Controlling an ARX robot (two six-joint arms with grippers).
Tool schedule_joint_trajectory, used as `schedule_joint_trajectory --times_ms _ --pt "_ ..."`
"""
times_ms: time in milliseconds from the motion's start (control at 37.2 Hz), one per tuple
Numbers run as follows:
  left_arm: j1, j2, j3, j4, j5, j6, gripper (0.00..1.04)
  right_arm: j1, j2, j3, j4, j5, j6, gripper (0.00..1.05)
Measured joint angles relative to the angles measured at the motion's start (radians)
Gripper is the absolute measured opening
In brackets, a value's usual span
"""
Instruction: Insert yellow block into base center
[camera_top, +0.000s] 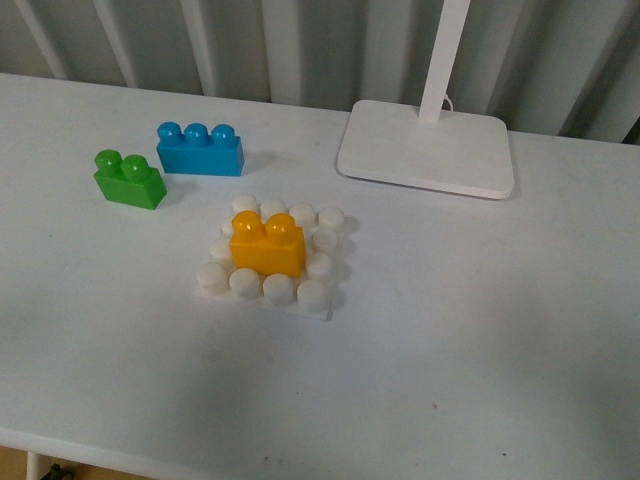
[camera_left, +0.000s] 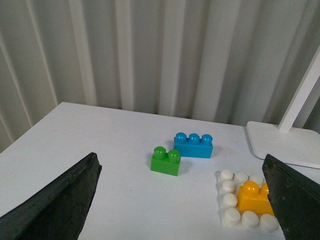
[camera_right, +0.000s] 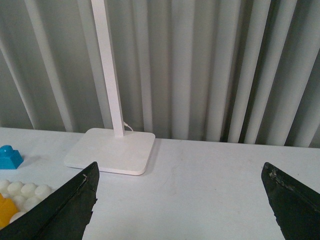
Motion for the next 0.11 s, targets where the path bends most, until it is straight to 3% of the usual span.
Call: schedule_joint_trajectory --times_ms 108 --pt "0.000 0.000 0.000 0.000 0.000 0.000 0.98 0.000 0.000 0.000 0.000 0.000 0.000 0.95"
